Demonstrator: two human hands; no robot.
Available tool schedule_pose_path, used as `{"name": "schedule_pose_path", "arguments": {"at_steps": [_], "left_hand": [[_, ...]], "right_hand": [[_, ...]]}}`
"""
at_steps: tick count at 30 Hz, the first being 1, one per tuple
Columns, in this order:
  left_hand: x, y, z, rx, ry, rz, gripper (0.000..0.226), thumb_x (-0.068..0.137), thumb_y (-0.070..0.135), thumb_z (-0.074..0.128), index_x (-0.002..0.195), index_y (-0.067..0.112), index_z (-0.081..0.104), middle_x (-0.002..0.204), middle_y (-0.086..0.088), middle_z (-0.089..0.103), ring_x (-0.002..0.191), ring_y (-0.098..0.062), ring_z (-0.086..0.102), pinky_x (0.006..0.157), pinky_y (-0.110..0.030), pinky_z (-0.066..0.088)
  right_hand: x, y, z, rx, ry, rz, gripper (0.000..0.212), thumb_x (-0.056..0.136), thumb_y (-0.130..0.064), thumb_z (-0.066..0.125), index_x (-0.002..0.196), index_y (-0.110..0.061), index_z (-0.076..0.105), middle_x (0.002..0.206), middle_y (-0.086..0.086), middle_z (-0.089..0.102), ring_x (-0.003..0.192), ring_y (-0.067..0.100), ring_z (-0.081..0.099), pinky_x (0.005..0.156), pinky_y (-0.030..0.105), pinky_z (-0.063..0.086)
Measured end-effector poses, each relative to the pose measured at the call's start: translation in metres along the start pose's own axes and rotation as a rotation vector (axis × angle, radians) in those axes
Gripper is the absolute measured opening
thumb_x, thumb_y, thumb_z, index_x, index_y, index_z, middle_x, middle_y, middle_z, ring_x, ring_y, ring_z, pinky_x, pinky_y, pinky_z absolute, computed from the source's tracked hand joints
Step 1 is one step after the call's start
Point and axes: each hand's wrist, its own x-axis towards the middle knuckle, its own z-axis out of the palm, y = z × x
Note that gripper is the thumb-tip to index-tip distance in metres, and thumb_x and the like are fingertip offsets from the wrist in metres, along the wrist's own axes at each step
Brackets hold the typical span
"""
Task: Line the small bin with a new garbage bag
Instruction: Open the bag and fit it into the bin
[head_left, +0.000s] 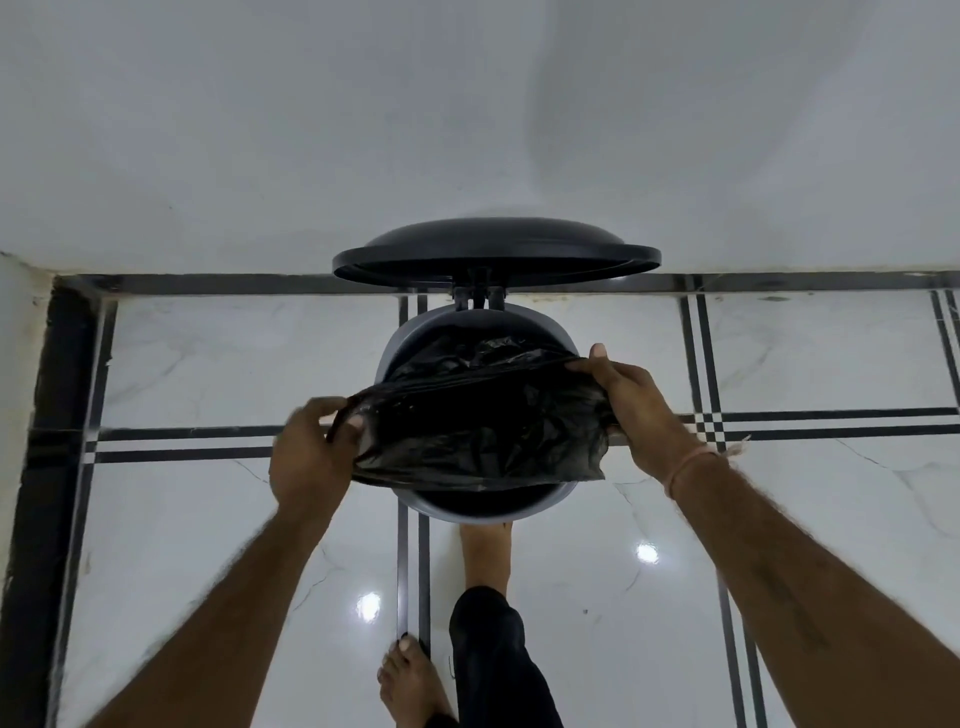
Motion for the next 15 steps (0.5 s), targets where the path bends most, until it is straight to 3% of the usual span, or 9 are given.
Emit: {"name": "schedule_pose_path", "arguments": {"at_steps": [3, 6, 8, 10, 13, 15], "left_hand": [[0.003, 0.022, 0.008, 0.338, 0.145, 0.317, 0.052, 0.087, 0.039, 0.079, 0.131, 0.019, 0.061, 0.132, -0.012, 0.061, 0.120, -0.041, 0.053, 0.089, -0.054, 0.045], [0.019, 0.041, 0.023, 0.472, 0.097, 0.517, 0.048, 0.087, 0.038, 0.078, 0.130, 0.024, 0.065, 0.128, -0.009, 0.061, 0.118, -0.037, 0.053, 0.091, -0.051, 0.042], [0.029, 0.048, 0.032, 0.500, 0.075, 0.539, 0.035, 0.088, 0.036, 0.077, 0.120, 0.023, 0.072, 0.118, -0.009, 0.063, 0.110, -0.035, 0.054, 0.089, -0.048, 0.040], [0.036, 0.051, 0.035, 0.494, 0.062, 0.538, 0.020, 0.090, 0.033, 0.075, 0.105, 0.020, 0.077, 0.107, -0.007, 0.067, 0.103, -0.034, 0.056, 0.085, -0.046, 0.039], [0.036, 0.054, 0.036, 0.288, -0.038, 0.528, 0.013, 0.093, 0.030, 0.072, 0.096, 0.017, 0.076, 0.090, -0.003, 0.073, 0.088, -0.030, 0.063, 0.075, -0.036, 0.045], [0.034, 0.060, 0.037, 0.059, -0.109, 0.398, 0.012, 0.096, 0.028, 0.069, 0.092, 0.018, 0.075, 0.080, 0.003, 0.073, 0.078, -0.022, 0.068, 0.068, -0.026, 0.049]], "right_hand": [[0.002, 0.000, 0.003, -0.013, 0.003, -0.068, 0.049, 0.103, -0.058, 0.048, 0.118, -0.022, 0.077, 0.117, 0.004, 0.077, 0.113, 0.025, 0.069, 0.094, 0.043, 0.057], [0.005, 0.003, 0.003, -0.017, -0.006, -0.130, 0.042, 0.104, -0.052, 0.052, 0.118, -0.021, 0.078, 0.111, 0.002, 0.078, 0.106, 0.021, 0.072, 0.079, 0.031, 0.058], [0.005, 0.006, -0.001, -0.004, -0.016, -0.179, 0.036, 0.104, -0.046, 0.054, 0.116, -0.021, 0.078, 0.104, 0.001, 0.080, 0.097, 0.019, 0.073, 0.064, 0.020, 0.056], [0.006, 0.009, -0.006, 0.003, -0.022, -0.220, 0.029, 0.105, -0.038, 0.058, 0.115, -0.020, 0.078, 0.102, 0.003, 0.080, 0.095, 0.018, 0.075, 0.065, 0.018, 0.056], [0.011, 0.014, -0.009, -0.008, 0.012, -0.262, 0.021, 0.103, -0.027, 0.063, 0.115, -0.016, 0.078, 0.102, 0.006, 0.078, 0.094, 0.020, 0.073, 0.073, 0.028, 0.061], [0.019, 0.012, -0.008, -0.007, 0.054, -0.273, 0.020, 0.101, -0.023, 0.067, 0.115, -0.015, 0.078, 0.104, 0.005, 0.078, 0.098, 0.022, 0.074, 0.087, 0.041, 0.064]]}}
